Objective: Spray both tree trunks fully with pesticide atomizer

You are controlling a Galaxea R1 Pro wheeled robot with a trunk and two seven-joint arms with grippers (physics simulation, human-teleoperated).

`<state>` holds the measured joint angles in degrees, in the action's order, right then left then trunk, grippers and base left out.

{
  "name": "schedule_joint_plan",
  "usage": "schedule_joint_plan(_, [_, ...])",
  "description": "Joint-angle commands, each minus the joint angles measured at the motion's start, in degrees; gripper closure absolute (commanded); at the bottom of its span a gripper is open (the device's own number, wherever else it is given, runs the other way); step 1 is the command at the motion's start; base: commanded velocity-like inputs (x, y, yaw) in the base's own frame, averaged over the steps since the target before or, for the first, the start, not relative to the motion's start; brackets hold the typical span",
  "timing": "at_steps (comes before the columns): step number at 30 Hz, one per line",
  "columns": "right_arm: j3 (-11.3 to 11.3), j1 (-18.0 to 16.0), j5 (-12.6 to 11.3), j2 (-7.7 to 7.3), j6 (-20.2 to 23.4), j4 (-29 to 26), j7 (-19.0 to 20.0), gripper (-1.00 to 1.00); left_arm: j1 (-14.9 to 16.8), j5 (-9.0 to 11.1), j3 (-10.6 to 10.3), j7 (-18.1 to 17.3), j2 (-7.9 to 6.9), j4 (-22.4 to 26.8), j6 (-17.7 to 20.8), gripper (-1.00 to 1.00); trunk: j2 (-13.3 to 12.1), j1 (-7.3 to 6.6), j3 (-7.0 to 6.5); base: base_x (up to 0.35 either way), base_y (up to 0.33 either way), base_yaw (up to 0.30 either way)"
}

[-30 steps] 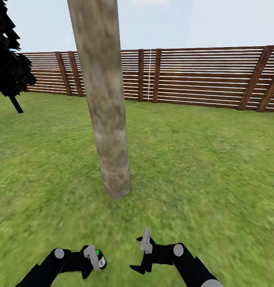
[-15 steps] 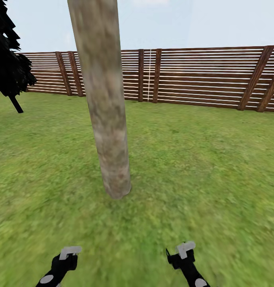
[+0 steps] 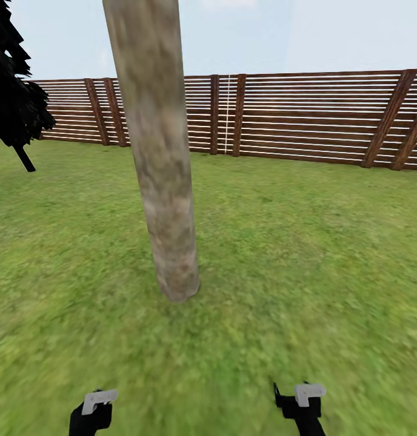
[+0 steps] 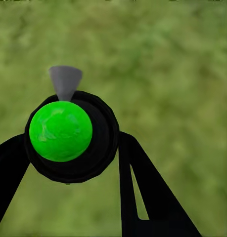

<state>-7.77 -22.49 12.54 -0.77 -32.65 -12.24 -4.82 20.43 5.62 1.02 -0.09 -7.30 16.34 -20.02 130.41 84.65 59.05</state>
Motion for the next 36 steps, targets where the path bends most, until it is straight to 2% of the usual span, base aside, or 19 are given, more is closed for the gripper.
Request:
schedule_joint_plan(1, [0.0, 0.0, -0.4, -0.08, 0.0, 0.0, 0.0, -1.00, 0.0, -0.1, -0.1, 0.0, 0.00, 0.2, 0.1, 1.00, 0.0, 0.00, 0.00, 0.000, 0.000, 0.000])
schedule_joint_plan(6, [0.0, 0.0, -1.5, 0.38, -0.1, 0.0, -0.1, -1.00, 0.8, -0.5, -0.5, -0.1, 0.12, 1.5, 1.1, 1.00, 0.0, 0.00, 0.00, 0.000, 0.000, 0.000])
schedule_joint_plan(8, [0.0, 0.0, -4.2, 0.26, -0.1, 0.0, -0.1, -1.00, 2.0, -0.3, -0.5, -0.1, 0.36, 1.8, 4.7, 1.00, 0.0, 0.00, 0.00, 0.000, 0.000, -0.011])
schedule_joint_plan(9, [0.0, 0.0, -6.6, 0.15, 0.0, 0.0, 0.0, -1.00, 3.5, -0.3, -0.5, -0.3, 0.63, 2.1, 8.0, 1.00, 0.0, 0.00, 0.00, 0.000, 0.000, -0.106])
schedule_joint_plan(11, [0.0, 0.0, -10.9, -0.06, 0.0, 0.0, 0.0, -1.00, 5.3, -0.4, -0.6, -0.2, 2.09, 2.3, 12.5, 1.00, 0.0, 0.00, 0.00, 0.000, 0.000, -0.203])
schedule_joint_plan(13, [0.1, 0.0, -12.3, -0.16, 0.0, 0.0, 0.0, -1.00, 7.4, -0.5, -0.7, -0.1, 3.19, 2.4, 14.2, 1.00, 0.0, 0.00, 0.00, 0.000, 0.000, -0.253])
schedule_joint_plan(16, [0.2, 0.0, -12.7, -0.19, -0.1, 0.0, 0.2, -1.00, 10.9, -0.5, -0.7, -0.2, 3.64, 2.4, 17.4, 1.00, 0.0, 0.00, 0.00, 0.000, 0.000, -0.268])
schedule_joint_plan(23, [0.3, 0.0, -12.4, -0.19, -0.2, 0.0, 0.3, -1.00, 11.3, -1.3, -0.7, -0.7, 2.55, 2.5, 18.8, 1.00, 0.0, 0.00, 0.00, 0.000, 0.000, -0.271])
schedule_joint_plan(27, [0.4, 0.0, -12.3, -0.24, -0.2, 0.1, 0.3, -1.00, 12.0, -1.3, -0.7, -0.5, 3.15, 6.3, 20.9, 1.00, 0.0, 0.00, 0.00, 0.000, 0.000, -0.029])
schedule_joint_plan(31, [0.4, 0.0, -12.2, -0.23, -0.2, 0.1, 0.3, -1.00, 11.8, -1.1, -0.6, -0.2, 3.48, 14.1, 25.8, 1.00, 0.0, 0.00, 0.00, 0.000, 0.000, -0.002])
schedule_joint_plan(36, [0.4, 0.0, -12.2, -0.26, -0.2, 0.1, 0.3, -1.00, 12.1, -1.2, -0.8, -0.1, 4.78, 15.6, 26.2, 1.00, 0.0, 0.00, 0.00, -0.100, 0.000, 0.000])
